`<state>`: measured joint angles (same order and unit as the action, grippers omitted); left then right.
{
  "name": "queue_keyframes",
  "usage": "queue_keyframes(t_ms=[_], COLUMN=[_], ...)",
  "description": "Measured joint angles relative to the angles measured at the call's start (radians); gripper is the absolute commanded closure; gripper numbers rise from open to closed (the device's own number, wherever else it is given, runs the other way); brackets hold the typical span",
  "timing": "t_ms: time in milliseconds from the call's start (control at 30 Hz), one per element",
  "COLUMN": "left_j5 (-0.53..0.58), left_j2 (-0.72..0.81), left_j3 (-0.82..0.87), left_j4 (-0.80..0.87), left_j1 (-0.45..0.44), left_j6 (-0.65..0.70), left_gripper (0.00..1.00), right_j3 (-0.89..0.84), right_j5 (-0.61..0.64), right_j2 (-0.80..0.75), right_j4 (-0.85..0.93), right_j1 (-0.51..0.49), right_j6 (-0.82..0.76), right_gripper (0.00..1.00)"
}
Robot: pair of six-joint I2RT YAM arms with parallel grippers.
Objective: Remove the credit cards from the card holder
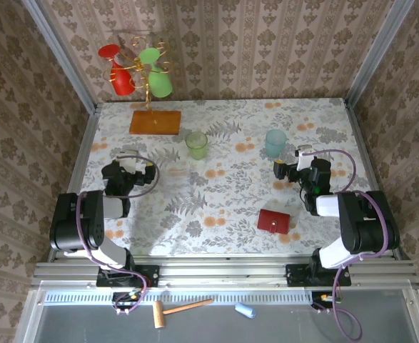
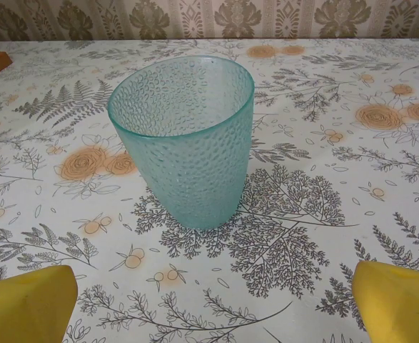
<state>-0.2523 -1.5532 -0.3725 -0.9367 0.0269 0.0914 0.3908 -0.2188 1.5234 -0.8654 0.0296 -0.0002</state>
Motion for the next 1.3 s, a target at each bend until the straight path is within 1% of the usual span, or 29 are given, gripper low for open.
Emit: queue_keyframes(t_ms=[833,1067,1300], left_j5=[-0.005,0.029,0.039], left_j2=[0.0,0.0,0.0], left_j3=[0.002,0.002,0.002], left_j4=[0.0,0.002,0.002], left_j1=[0.001,0.001,0.001], left_j6=[0.0,-0.002,-0.002], left_gripper=[0.0,0.0,0.0], right_j3=[0.0,0.0,0.0], right_j5=[-0.003,-0.003,-0.002], right_j2=[0.0,0.0,0.0], right_j4=[0.0,0.0,0.0], right_j1=[0.0,0.0,0.0], right_j6=[0.0,0.0,0.0], right_gripper=[0.0,0.0,0.0])
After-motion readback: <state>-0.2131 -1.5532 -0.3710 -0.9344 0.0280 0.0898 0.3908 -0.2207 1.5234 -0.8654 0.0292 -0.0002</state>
